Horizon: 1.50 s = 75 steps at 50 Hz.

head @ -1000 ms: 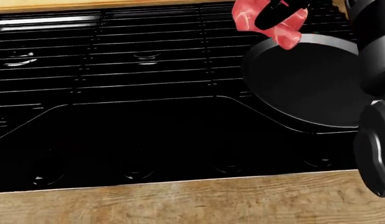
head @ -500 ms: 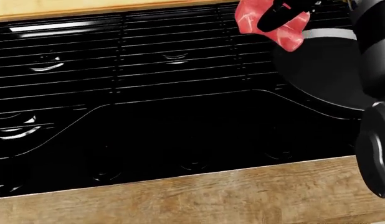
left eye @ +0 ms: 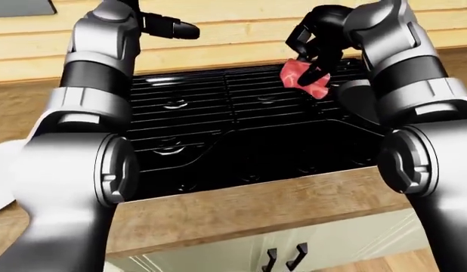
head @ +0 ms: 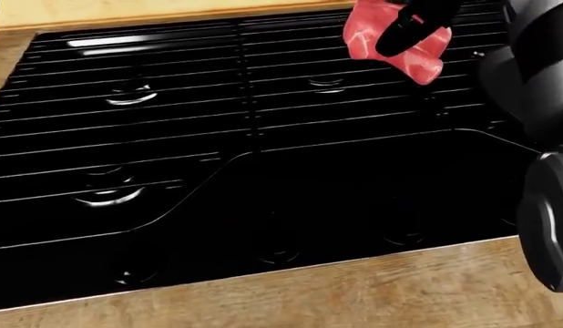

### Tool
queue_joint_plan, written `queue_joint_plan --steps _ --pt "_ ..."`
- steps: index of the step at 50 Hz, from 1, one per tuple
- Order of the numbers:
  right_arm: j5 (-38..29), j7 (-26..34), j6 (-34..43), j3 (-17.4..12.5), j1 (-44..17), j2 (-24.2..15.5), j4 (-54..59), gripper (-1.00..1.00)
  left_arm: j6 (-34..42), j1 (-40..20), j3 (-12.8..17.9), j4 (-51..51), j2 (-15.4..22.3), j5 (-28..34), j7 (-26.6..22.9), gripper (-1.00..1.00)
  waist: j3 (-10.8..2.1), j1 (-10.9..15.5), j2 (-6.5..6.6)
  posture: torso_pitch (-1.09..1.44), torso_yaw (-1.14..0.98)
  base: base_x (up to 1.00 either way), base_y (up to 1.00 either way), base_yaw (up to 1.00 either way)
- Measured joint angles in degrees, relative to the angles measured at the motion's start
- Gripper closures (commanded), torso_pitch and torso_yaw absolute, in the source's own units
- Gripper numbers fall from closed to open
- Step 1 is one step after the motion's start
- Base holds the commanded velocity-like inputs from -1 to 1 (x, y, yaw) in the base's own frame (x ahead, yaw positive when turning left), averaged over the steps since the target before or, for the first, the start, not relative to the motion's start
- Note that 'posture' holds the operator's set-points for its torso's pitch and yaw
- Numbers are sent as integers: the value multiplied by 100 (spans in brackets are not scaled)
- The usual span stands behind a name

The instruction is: Pick the lamb chop from the pan and place it on the plate.

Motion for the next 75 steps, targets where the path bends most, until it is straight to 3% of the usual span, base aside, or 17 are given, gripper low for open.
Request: queue_joint_plan --steps 2,9,12,17,26,28,32,39,40,44,47,55,57,59,61,72,75 --pt "-15 12 30 4 -17 2 10 100 31 -16 16 -1 34 0 1 -100 -3 59 65 0 0 0 53 0" --pt "32 -41 -34 -19 -72 33 -119 100 -39 -86 15 -110 64 11 18 -100 54 81 775 0 0 0 53 0" --pt "74 10 -65 17 -2 155 -35 100 6 9 48 -22 129 34 51 -100 133 145 712 0 0 0 52 0" --pt "53 29 -28 4 -30 65 -52 100 57 -33 30 -69 81 30 48 -100 140 24 392 0 0 0 53 0" --pt "65 3 -55 2 -121 65 -132 100 21 -103 21 -94 89 29 31 -100 83 20 -2 0 0 0 53 0" --pt "52 -1 -50 -3 -75 25 -99 100 15 -95 0 -107 38 29 18 -100 87 -37 60 0 0 0 53 0" --pt "-8 25 30 12 -47 2 11 100 80 -98 -13 -34 29 16 -36 -100 -92 68 77 0 0 0 53 0" --pt "30 13 -26 -5 -93 28 -91 100 44 -189 -1 -100 54 52 -4 -100 52 86 702 0 0 0 52 0" --pt "37 13 -35 -3 -89 59 -107 100 39 -172 5 -103 74 54 -3 -100 83 103 721 0 0 0 52 0" --pt "86 82 -72 25 -13 169 -19 100 100 -77 39 -4 137 80 32 -100 143 158 658 0 0 0 53 0" --pt "70 89 -57 16 -33 111 -22 100 105 -109 36 -53 130 79 31 -100 142 84 385 0 0 0 53 0" --pt "83 64 -73 -7 -117 67 -172 100 59 -154 19 -142 88 57 13 -100 114 51 -26 0 0 0 53 0" --pt "73 68 -59 -13 -58 26 -155 100 36 -128 5 -167 28 49 6 -100 120 -25 32 0 0 0 53 0" --pt "39 80 -8 -3 -4 10 -59 100 54 -100 -14 -106 -13 28 -24 -100 -34 -42 -28 0 0 0 53 0" --pt "19 81 21 11 5 34 -19 100 82 -96 -3 -70 4 21 -32 -100 -69 12 9 0 0 0 52 0" --pt "44 105 -10 9 -83 58 -110 100 71 -143 8 -112 68 34 -9 -100 105 30 793 0 0 0 53 0" --pt "84 134 -53 24 -32 154 -100 100 78 -91 29 -56 112 60 23 -100 131 26 673 0 0 0 53 0"
